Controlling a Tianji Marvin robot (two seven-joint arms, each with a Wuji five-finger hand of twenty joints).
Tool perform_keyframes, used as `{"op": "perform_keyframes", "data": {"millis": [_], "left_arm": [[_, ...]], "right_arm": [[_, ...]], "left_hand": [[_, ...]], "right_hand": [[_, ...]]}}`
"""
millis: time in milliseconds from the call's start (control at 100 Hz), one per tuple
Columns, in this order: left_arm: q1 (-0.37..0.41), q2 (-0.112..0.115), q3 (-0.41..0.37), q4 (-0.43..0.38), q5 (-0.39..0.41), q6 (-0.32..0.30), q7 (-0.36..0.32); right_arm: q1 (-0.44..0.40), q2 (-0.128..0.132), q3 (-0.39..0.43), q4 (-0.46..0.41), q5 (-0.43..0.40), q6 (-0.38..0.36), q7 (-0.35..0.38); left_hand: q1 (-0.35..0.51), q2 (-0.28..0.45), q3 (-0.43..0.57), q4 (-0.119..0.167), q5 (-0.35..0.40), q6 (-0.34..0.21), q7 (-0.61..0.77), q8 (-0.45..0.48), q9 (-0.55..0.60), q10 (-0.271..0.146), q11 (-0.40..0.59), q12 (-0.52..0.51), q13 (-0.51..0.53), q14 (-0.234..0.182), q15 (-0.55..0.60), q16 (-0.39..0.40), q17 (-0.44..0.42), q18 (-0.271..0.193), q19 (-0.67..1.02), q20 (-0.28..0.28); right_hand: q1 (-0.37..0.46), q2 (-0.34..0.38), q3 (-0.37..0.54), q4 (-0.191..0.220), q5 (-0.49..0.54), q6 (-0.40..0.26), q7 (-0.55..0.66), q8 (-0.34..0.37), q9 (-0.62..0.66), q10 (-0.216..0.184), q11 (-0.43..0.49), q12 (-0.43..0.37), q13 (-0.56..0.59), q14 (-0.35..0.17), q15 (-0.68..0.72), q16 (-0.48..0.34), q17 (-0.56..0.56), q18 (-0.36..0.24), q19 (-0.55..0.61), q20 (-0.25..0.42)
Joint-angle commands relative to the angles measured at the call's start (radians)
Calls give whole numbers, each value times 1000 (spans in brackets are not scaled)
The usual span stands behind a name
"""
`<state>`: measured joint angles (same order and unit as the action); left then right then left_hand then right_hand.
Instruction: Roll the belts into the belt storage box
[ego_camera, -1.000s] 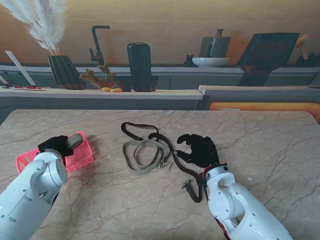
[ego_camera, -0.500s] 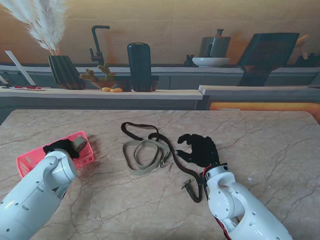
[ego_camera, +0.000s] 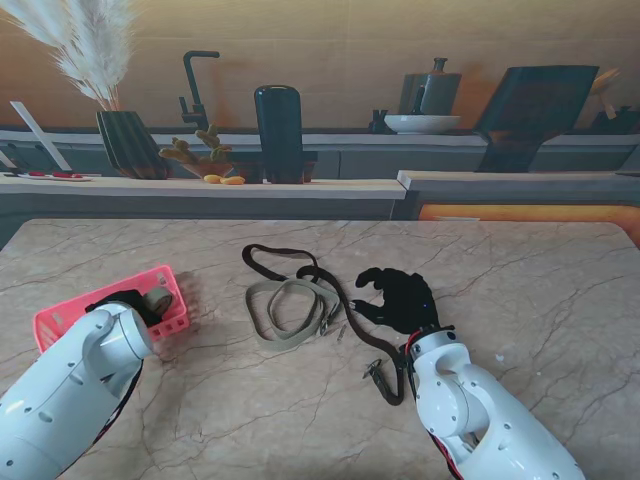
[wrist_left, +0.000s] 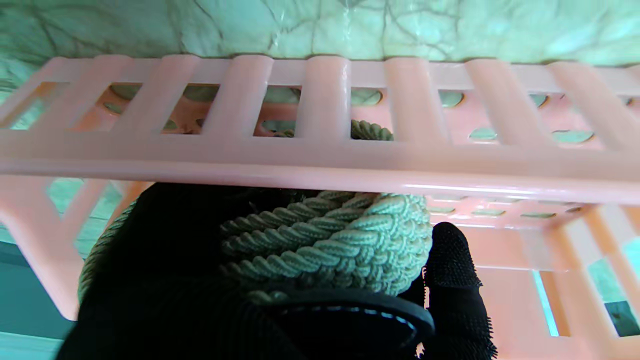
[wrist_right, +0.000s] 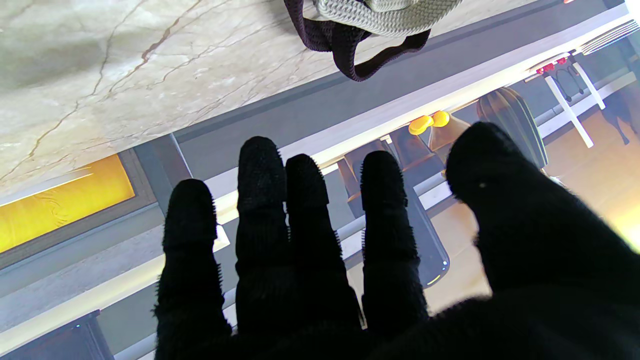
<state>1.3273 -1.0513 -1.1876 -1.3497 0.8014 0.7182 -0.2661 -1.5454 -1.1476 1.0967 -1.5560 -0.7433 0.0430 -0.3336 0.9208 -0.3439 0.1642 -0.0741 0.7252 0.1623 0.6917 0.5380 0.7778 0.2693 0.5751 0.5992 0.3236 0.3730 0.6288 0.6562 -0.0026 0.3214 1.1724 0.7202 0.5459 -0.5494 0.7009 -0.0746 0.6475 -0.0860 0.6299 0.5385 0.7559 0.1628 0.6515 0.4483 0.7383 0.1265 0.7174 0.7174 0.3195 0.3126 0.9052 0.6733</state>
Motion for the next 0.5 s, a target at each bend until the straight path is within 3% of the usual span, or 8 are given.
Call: {"op": "perform_keyframes", "data": {"millis": [0,240,490], "left_arm": [[2,0,-6,-4,-51,17,7],[0,-2,-1,3,-59,28,17],[31,-10,-29,-24,-36,2,54]], "right_arm": [[-3,-5,-2,-1,-3,0,-5],[-1,-6,-3,0,2,2,-7],[-1,-8,-3,5,1,-2,-20]], "left_hand": [[-36,122,-73,43,10,56,-72,7,-84,26,-105,-56,-62,-9,-38,-20,-38,-24,-31,-10],[-89,116,-154,49,-215,57,-207,-21,-249,20,-166,-67,-146,-35,-104,-44,-72,-47,-83,-16],[-87,52,-150,61,-303,57,-161,31,-260,15,-135,-31,-104,-5,-67,-17,-36,-26,-40,16]], "right_hand": [[17,40,-11,5,11,-26,23,-6,22,9,6,13,20,6,21,14,-13,-11,-15,16],[20,49,-17,2,10,-27,31,-11,23,8,8,13,21,6,24,14,-14,-11,-14,16],[26,59,-27,0,11,-30,50,-17,28,8,13,14,25,6,29,15,-11,-12,-10,16]]}}
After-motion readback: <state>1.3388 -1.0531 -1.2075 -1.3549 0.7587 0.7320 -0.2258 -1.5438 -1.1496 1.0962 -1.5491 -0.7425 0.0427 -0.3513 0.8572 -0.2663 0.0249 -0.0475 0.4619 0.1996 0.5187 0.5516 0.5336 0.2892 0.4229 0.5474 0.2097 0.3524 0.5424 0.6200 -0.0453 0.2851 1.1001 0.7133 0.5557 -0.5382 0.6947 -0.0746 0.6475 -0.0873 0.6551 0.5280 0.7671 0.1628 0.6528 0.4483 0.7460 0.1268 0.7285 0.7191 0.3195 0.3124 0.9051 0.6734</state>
